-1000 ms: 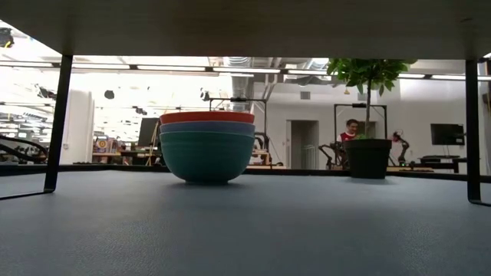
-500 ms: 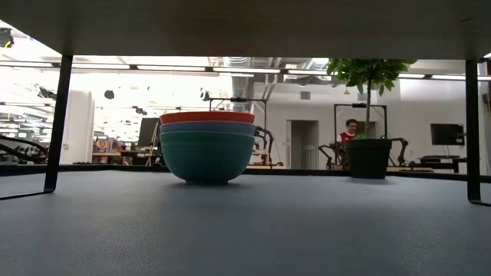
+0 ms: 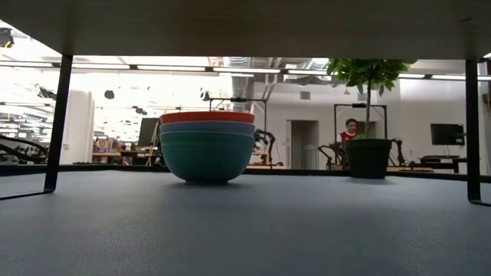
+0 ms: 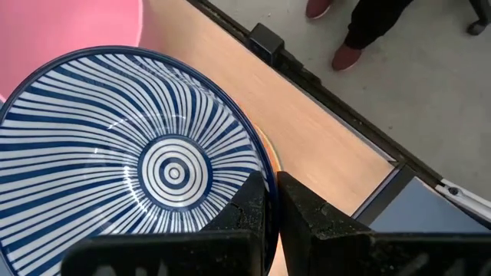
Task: Place and stack bowls onto a shelf
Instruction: Stack the blue patterned bowl on top of the orange patterned bowl on the shelf
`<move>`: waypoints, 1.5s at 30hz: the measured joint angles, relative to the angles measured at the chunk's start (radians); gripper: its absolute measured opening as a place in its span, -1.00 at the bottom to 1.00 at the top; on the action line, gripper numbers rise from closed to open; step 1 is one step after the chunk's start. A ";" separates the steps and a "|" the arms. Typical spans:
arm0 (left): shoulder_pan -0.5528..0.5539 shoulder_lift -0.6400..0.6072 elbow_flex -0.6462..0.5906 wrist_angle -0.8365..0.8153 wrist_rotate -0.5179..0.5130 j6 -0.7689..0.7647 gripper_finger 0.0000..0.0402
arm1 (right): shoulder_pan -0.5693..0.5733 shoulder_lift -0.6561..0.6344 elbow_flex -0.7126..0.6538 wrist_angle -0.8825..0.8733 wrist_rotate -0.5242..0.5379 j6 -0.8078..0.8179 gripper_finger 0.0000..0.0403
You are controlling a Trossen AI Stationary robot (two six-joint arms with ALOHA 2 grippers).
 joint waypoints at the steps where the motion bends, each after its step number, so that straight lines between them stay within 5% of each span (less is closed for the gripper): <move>1: 0.000 0.000 0.000 -0.001 0.000 -0.002 -1.00 | 0.000 0.000 0.000 0.000 0.000 0.000 0.24; 32: -0.005 0.000 0.001 -0.029 -0.017 0.010 -0.79 | 0.000 0.000 0.000 0.000 -0.006 -0.001 0.24; 45: -0.017 -0.005 0.001 -0.019 -0.079 -0.138 -0.78 | 0.000 0.000 0.000 0.000 -0.006 -0.009 0.24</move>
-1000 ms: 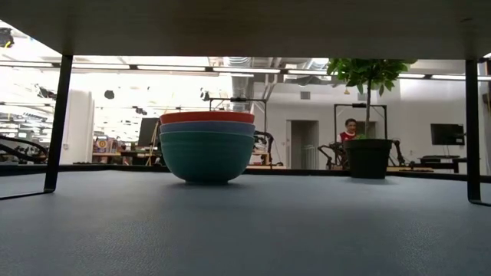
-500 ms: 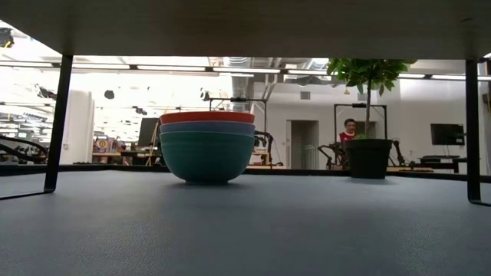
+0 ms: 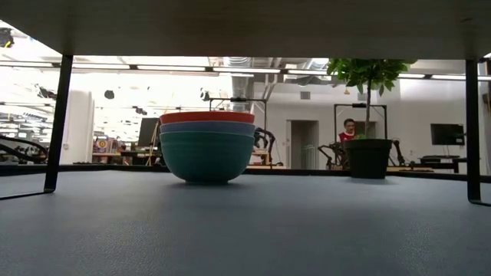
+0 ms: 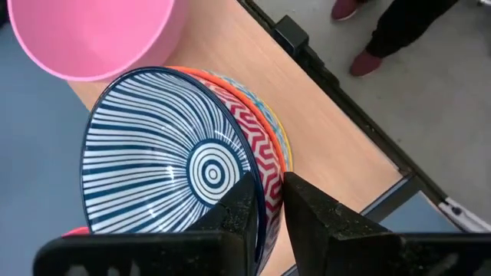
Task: Place and stack bowls onto a shelf
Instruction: Stack the blue patterned bowl on top of the orange patterned bowl on the shelf
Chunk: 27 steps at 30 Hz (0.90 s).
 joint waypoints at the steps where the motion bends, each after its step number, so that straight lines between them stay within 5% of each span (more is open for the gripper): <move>1: 0.000 0.000 0.000 0.004 0.002 -0.006 -0.78 | 0.000 0.000 0.000 0.000 0.000 -0.001 0.24; 27: -0.023 0.019 0.000 0.054 -0.053 -0.068 -0.78 | 0.000 0.000 0.000 0.000 -0.006 -0.045 0.24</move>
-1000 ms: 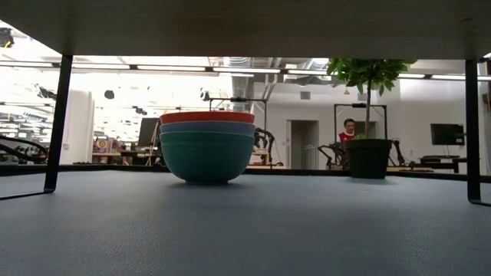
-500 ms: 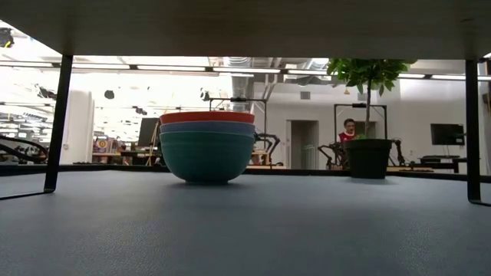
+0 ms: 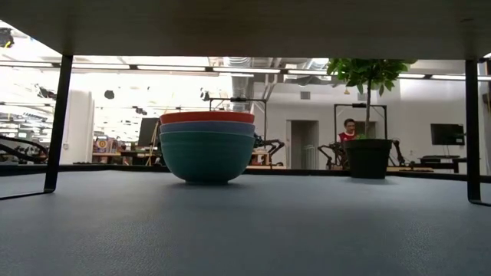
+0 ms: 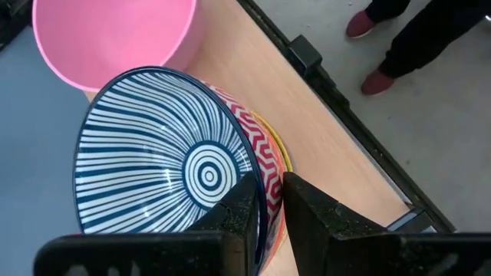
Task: Place and stack bowls onto a shelf
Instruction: Stack the blue patterned bowl on top of the orange patterned bowl on the shelf
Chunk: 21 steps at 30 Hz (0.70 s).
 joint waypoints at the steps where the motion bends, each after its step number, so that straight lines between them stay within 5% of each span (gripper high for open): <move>1: 0.000 0.000 0.000 0.002 0.004 0.000 -0.78 | 0.000 0.000 0.000 0.000 0.000 0.000 0.24; 10: 0.000 0.001 0.000 0.016 0.088 -0.062 -0.78 | 0.000 0.000 0.000 0.000 -0.004 0.000 0.24; 21: 0.001 0.000 0.000 0.031 0.059 -0.098 -0.78 | 0.000 0.000 0.000 0.000 -0.004 0.000 0.24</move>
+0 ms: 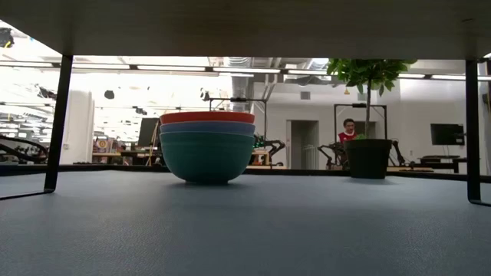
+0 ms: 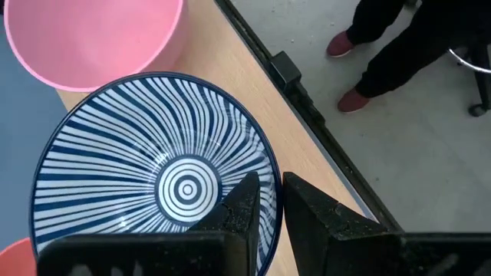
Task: Place and stack bowls onto a shelf
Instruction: Stack the blue patterned bowl on top of the orange patterned bowl on the shelf, then adjust the stacked bowls on the shelf
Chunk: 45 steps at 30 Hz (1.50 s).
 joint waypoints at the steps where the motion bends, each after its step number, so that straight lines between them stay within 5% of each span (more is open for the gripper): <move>1: 0.000 0.000 0.000 -0.001 -0.005 0.000 -0.78 | 0.000 0.000 0.000 0.000 0.000 0.000 0.24; 9: 0.001 0.000 0.000 -0.039 -0.078 0.000 -0.78 | 0.000 0.000 0.000 0.000 0.000 0.000 0.24; 33: 0.001 -0.002 0.035 0.048 0.006 -0.283 -0.78 | 0.000 0.000 0.000 0.000 0.001 -0.003 0.24; 38: -0.003 -0.030 0.050 0.103 -0.097 -0.300 -0.79 | 0.000 0.000 0.000 0.000 0.001 -0.003 0.24; 45: -0.005 -0.064 0.051 0.045 -0.504 -0.252 -0.91 | 0.000 0.000 0.000 0.000 0.003 -0.008 0.24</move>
